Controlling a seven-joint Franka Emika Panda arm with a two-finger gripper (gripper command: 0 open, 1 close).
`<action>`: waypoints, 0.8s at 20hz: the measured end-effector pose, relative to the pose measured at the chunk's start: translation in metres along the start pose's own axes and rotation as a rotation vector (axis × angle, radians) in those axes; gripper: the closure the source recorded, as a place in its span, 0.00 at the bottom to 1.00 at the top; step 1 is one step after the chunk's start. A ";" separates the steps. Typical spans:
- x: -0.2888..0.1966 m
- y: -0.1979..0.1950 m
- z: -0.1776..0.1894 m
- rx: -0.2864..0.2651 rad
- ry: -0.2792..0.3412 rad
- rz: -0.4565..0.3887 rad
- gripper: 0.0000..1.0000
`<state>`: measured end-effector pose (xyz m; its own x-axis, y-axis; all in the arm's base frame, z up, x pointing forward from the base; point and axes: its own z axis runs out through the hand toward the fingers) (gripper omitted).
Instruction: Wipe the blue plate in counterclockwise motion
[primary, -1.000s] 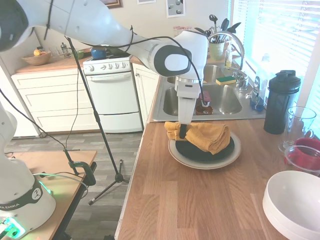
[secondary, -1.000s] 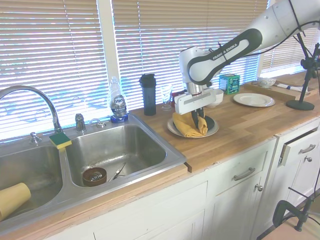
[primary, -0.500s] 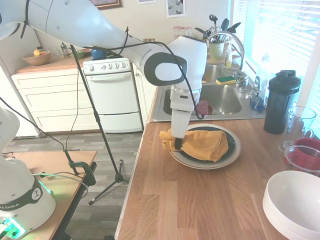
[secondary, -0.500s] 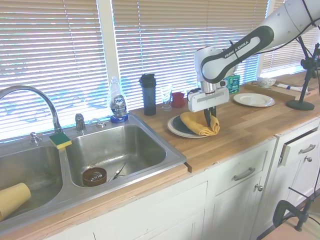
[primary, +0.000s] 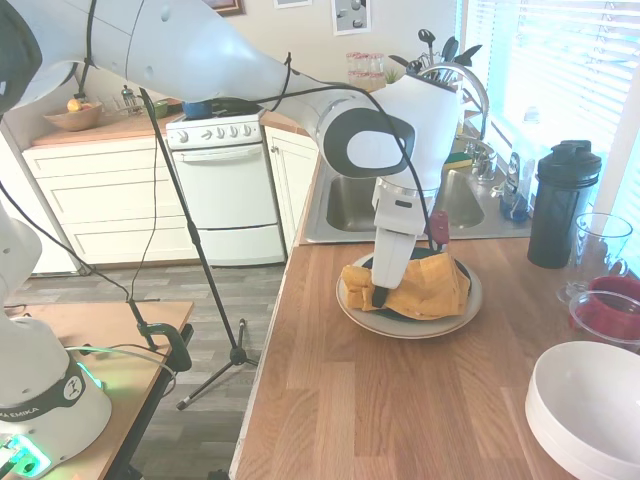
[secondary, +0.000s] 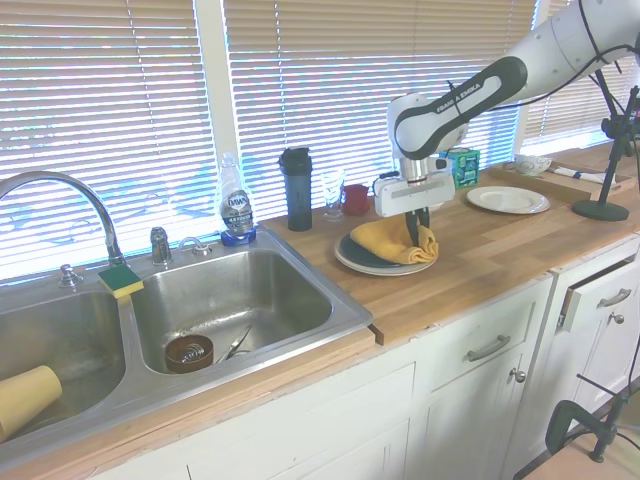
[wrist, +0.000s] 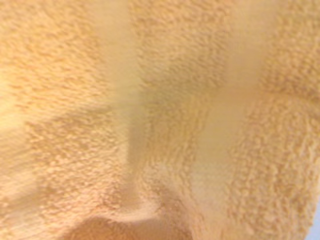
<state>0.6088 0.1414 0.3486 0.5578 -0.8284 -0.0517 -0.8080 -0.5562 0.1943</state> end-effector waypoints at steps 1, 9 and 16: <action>-0.002 -0.005 -0.004 0.001 0.002 -0.005 1.00; -0.043 -0.046 -0.013 -0.017 0.032 -0.046 1.00; -0.087 -0.051 -0.028 0.006 0.094 -0.087 1.00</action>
<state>0.6067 0.2436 0.3706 0.6408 -0.7673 0.0236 -0.7567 -0.6262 0.1875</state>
